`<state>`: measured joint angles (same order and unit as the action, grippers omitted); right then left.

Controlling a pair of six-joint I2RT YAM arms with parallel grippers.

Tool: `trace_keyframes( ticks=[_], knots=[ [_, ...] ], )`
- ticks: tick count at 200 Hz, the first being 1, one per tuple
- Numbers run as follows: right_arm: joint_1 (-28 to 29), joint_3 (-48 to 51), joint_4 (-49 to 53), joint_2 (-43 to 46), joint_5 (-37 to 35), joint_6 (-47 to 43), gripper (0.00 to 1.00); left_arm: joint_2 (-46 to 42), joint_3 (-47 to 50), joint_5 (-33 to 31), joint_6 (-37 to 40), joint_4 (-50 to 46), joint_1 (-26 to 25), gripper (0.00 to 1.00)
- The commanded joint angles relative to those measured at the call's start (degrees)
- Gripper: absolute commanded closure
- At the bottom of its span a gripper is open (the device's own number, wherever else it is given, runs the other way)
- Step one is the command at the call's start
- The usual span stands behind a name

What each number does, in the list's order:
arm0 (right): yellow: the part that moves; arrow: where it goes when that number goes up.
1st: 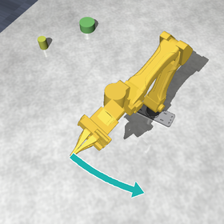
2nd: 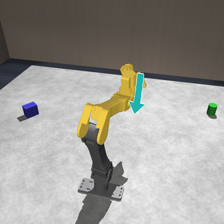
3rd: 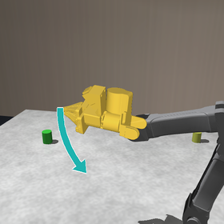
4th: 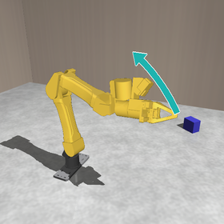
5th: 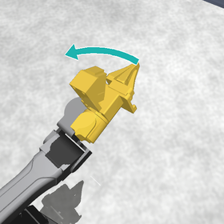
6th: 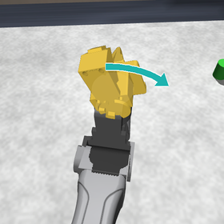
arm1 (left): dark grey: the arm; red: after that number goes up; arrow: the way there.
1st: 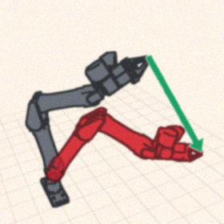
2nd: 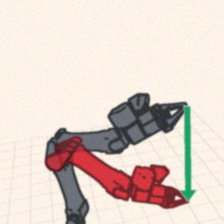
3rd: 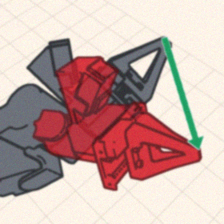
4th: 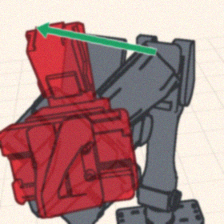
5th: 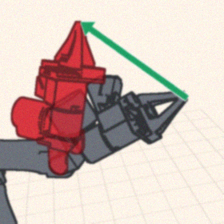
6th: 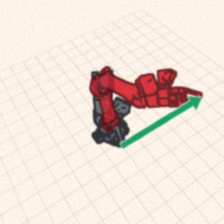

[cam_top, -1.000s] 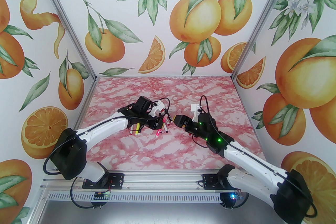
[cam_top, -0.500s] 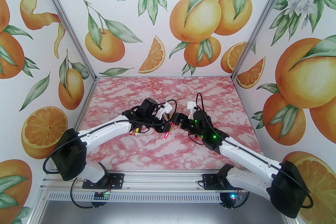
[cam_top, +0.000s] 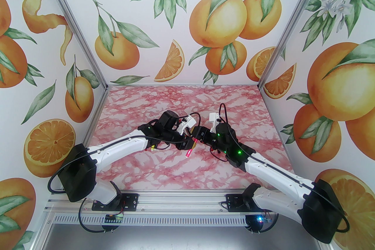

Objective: Open the pen caps

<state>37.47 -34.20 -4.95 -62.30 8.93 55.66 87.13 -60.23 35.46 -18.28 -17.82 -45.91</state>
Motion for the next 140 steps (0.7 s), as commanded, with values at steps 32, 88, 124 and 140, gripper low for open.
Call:
trace_keyframes(
  ticks=[32, 88, 124, 140],
  knots=[
    [0.5, -1.5, 0.11, -0.35, -1.81, -0.37, 0.68, -0.47, -2.09, 0.08, 0.18, 0.69, -0.37, 0.83],
    [0.52, -1.22, 0.73, -0.45, -1.86, -0.61, 0.74, -0.65, -2.48, 0.04, 0.27, 0.43, -0.37, 0.83],
    [0.5, -1.15, 0.91, -0.17, -2.07, -0.64, 0.79, -0.73, -2.53, -0.21, 0.44, 0.08, -0.34, 0.83],
    [0.52, -1.32, 1.25, -0.1, -2.16, -0.73, 0.81, -0.83, -2.53, -0.37, 0.53, -0.17, -0.37, 0.83]
  ],
)
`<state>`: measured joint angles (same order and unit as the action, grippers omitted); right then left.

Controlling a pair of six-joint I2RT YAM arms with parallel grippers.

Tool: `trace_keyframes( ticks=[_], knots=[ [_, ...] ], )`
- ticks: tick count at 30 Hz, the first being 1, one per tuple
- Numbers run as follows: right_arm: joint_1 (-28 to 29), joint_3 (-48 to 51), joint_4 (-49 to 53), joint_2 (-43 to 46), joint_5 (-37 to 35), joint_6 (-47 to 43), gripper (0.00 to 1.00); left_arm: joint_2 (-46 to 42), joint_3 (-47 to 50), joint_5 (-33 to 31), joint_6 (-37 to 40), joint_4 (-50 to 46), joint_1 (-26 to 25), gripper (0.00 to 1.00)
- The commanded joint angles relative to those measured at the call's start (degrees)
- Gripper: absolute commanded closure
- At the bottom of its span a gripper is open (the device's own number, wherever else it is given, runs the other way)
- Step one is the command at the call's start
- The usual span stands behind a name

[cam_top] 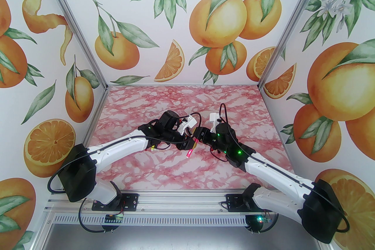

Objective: Open the pen caps

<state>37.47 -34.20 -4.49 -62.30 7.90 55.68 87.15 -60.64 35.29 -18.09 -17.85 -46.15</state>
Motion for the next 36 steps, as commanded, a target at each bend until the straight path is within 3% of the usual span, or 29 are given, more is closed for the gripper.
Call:
trace_keyframes(
  ticks=[1, 8, 13, 27, 33, 36],
  knots=[
    [0.55, -1.32, 0.79, -0.1, -1.18, -0.75, 0.81, -0.85, -2.11, -0.25, 0.33, -0.16, -0.1, 0.83],
    [0.56, -1.14, 1.5, 1.17, -2.21, -0.68, 0.85, -1.4, -1.72, -0.71, 0.25, -0.02, -0.09, 0.82],
    [0.57, -1.05, 1.77, 3.1, -3.8, 0.08, 0.86, -2.49, -0.13, 0.21, -1.71, 3.19, -0.08, 0.68],
    [0.19, 0.69, -2.24, 5.62, -3.51, 3.79, 0.86, -2.25, 4.48, 3.94, -7.36, 14.89, -1.77, 0.58],
    [0.06, 1.86, -4.72, 5.61, -2.87, 5.03, 0.87, -1.68, 4.75, 3.93, -8.51, 16.89, -2.66, 0.63],
    [0.07, 2.38, -4.29, 6.45, -3.63, 5.14, 0.87, -0.98, 4.92, 3.03, -8.44, 16.82, -3.27, 0.76]
  ],
)
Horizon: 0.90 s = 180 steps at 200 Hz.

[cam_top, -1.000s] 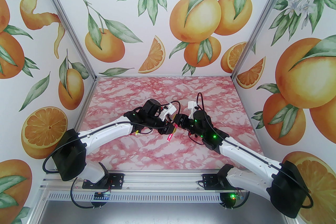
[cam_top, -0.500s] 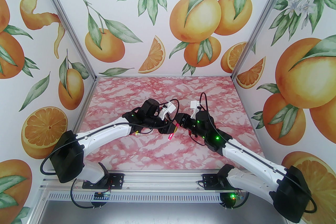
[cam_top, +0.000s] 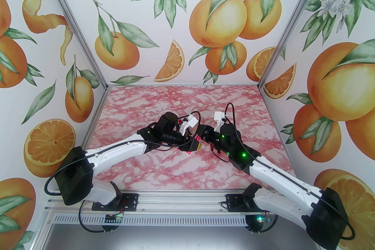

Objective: Open the pen caps

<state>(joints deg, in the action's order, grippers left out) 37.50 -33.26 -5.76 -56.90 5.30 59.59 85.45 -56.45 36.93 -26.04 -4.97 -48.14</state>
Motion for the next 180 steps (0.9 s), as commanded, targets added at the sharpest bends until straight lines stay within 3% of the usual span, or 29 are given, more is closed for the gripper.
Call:
trace_keyframes(
  ticks=[1, 31, 86, 114, 180],
  knots=[
    [0.06, 1.39, -2.57, 1.36, -1.4, 1.1, 0.87, 0.69, 0.81, 1.16, -0.4, 3.85, -1.41, 0.78],
    [0.04, 2.18, -1.81, 2.7, -2.68, 1.24, 0.87, -0.06, 0.63, -0.36, 1.69, 1.81, -1.78, 0.92],
    [-0.19, 3.3, 1.54, 5.06, -8.43, 2.72, 0.87, -2.59, -0.67, -8.39, 7.5, -7.13, -2.61, 0.94],
    [-1.43, 3.76, 1.1, 6.2, -8.53, 1.19, 0.87, -1.85, -0.33, -5.65, 8.6, -8.28, -2.99, 0.93],
    [-9.43, 4.1, -1.34, 9.32, 0.76, -4.53, 0.87, -1.51, -0.32, -0.93, 10.45, -9.67, -3.11, 0.94]
  ],
)
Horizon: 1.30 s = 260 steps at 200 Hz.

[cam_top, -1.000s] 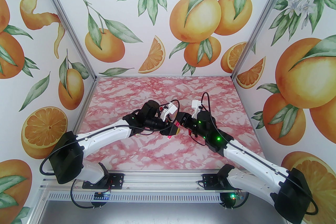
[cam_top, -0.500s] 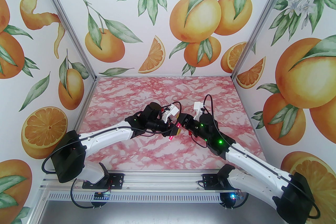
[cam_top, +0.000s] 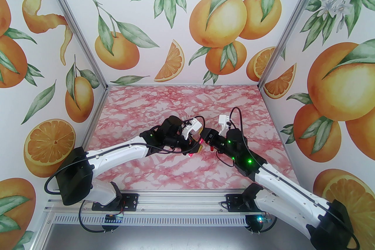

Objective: Open the pen caps

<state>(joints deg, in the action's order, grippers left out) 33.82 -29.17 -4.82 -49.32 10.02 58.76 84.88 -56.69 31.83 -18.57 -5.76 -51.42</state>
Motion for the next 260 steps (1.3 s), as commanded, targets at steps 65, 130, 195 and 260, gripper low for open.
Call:
trace_keyframes(
  ticks=[65, 130, 195, 260],
  knots=[
    [-6.37, -0.62, 0.22, 3.41, -7.72, -9.55, 0.86, 0.11, -0.71, 6.81, 2.13, -8.12, -0.12, 0.95],
    [-6.56, -1.49, 2.61, 2.42, -15.05, -7.48, 0.86, 0.01, 1.39, -4.48, -3.96, -1.57, -2.81, 0.98],
    [-7.44, -3.87, 4.26, 1.13, -15.15, -8.05, 0.87, 2.92, -2.46, -11.84, -1.12, -7.52, -7.11, 0.99],
    [-11.35, -4.68, 2.81, 1.38, -4.62, -9.45, 0.87, 1.49, -1.99, -7.1, -0.34, -5.93, -5.1, 1.0]
  ],
)
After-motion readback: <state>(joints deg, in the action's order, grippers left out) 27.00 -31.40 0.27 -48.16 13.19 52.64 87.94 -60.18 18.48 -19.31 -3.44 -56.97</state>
